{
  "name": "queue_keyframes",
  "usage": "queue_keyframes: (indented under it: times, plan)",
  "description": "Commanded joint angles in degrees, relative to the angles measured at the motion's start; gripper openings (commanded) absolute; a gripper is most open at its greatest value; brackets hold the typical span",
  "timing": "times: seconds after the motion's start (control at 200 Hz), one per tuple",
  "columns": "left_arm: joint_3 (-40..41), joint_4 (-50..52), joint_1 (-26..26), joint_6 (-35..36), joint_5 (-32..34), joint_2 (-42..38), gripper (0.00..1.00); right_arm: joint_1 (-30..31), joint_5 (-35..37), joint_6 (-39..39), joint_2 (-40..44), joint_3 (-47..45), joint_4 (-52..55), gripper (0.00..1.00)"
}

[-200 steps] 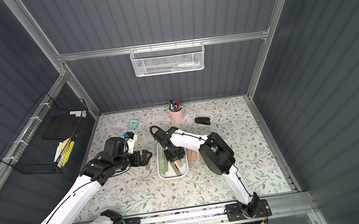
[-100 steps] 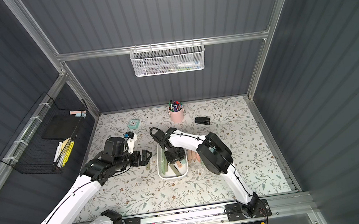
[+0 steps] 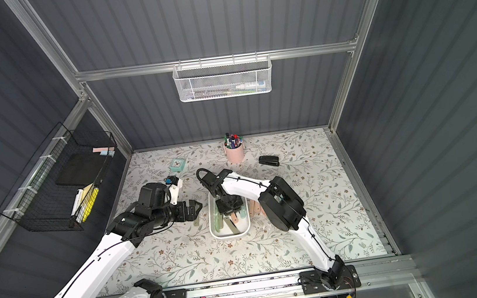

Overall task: Take the fruit knife out of the storage box
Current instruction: Pick up the fruit knife from the storage box.

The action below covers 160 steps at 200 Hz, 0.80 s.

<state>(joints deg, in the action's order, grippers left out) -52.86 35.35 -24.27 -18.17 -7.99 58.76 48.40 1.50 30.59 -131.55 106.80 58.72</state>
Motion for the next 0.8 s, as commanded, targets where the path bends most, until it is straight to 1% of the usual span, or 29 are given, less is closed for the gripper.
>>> queue_keyframes:
  times: [0.0,0.14,0.34,0.635,0.795]
  plan:
    - [0.5,-0.6,0.0,0.1,-0.5,-0.3,0.99,-0.3,3.0,-0.2,-2.2,1.2,-0.5,0.27]
    - [0.5,-0.5,0.0,0.0,-0.4,-0.3,0.99,-0.3,3.3,-0.2,-0.1,1.6,-1.2,0.26]
    - [0.5,-0.6,0.0,-0.1,-0.5,0.0,0.99,-0.3,4.3,-0.8,7.8,-3.9,-6.5,0.24]
    - [0.5,-0.8,0.0,-0.3,-1.0,0.5,0.99,-0.8,4.5,-1.2,14.5,-4.7,-5.7,0.24]
    - [0.4,-0.8,0.0,0.0,-2.5,1.2,0.99,-3.0,4.8,-2.0,19.7,-7.4,-5.7,0.24]
